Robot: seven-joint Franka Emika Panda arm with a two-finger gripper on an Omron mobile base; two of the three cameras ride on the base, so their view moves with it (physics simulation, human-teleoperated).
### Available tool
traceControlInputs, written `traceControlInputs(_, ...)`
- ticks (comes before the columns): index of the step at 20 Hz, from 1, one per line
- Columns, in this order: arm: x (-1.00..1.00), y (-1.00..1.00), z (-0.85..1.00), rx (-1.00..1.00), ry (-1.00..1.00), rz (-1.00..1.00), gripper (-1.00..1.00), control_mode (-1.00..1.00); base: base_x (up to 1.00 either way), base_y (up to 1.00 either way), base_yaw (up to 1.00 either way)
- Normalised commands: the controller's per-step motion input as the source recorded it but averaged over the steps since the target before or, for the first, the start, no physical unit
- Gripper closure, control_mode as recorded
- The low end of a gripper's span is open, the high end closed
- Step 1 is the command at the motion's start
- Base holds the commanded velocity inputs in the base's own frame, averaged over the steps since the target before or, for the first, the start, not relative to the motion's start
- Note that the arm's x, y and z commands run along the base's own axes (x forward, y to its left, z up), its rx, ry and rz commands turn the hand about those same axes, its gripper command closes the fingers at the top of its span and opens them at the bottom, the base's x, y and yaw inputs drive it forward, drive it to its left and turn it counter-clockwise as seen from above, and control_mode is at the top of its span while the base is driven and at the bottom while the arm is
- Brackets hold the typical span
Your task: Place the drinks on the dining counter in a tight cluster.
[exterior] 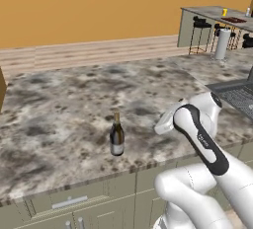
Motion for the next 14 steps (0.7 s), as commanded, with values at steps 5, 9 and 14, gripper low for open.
traceControlInputs(5,0.06,0.19,0.04,0.06,0.00,0.13,-1.00,-1.00,0.00,0.00,0.00)
traceControlInputs(9,0.00,0.16,0.00,0.09,0.00,0.09,-1.00,-1.00,0.00,0.00,0.00)
traceControlInputs(14,-0.04,0.19,0.00,0.03,0.00,0.16,-1.00,-1.00,0.00,0.00,0.00)
